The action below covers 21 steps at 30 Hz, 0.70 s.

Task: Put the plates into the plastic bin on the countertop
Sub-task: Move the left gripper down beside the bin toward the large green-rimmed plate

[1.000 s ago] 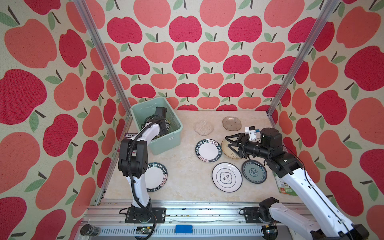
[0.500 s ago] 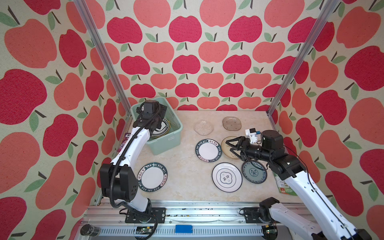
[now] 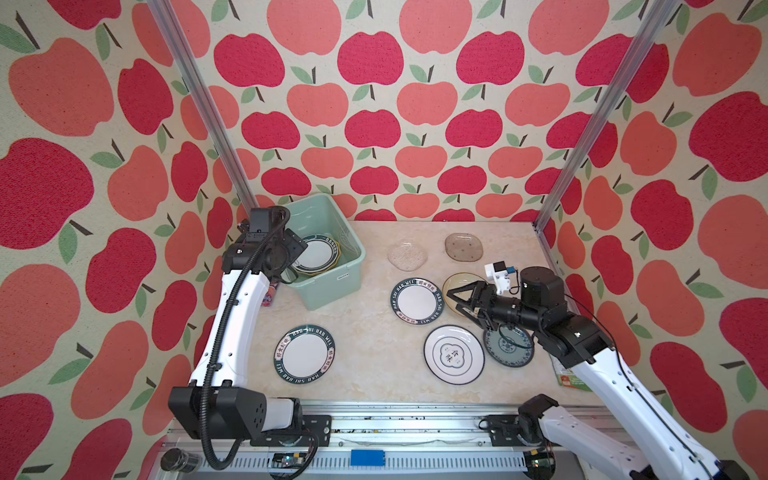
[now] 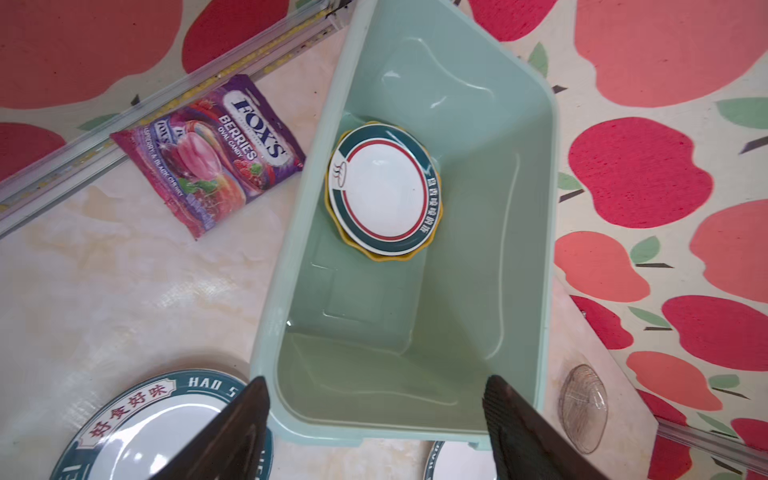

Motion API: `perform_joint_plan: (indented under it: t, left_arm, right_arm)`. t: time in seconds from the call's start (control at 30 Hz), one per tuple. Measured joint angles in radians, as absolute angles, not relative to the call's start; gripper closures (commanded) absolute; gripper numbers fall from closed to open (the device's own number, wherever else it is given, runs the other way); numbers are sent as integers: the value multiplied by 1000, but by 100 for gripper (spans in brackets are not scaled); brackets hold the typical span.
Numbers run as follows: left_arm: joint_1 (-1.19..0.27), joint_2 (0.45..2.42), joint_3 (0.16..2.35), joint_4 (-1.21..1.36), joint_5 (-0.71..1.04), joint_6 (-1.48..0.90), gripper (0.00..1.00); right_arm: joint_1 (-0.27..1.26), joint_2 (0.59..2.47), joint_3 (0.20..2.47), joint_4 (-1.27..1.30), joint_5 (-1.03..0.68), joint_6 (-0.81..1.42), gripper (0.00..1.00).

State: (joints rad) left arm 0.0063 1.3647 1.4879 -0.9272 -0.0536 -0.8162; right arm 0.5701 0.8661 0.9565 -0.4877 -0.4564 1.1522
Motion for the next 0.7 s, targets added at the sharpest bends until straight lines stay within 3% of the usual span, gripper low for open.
perform_joint_plan:
  t: [0.43, 0.7]
  left_arm:
    - [93, 1466, 1381, -887, 35, -812, 38]
    - [94, 1562, 1387, -894, 20, -765, 66]
  right_arm:
    - [609, 827, 903, -464, -410, 1158, 32]
    - [609, 799, 864, -459, -400, 1172, 32]
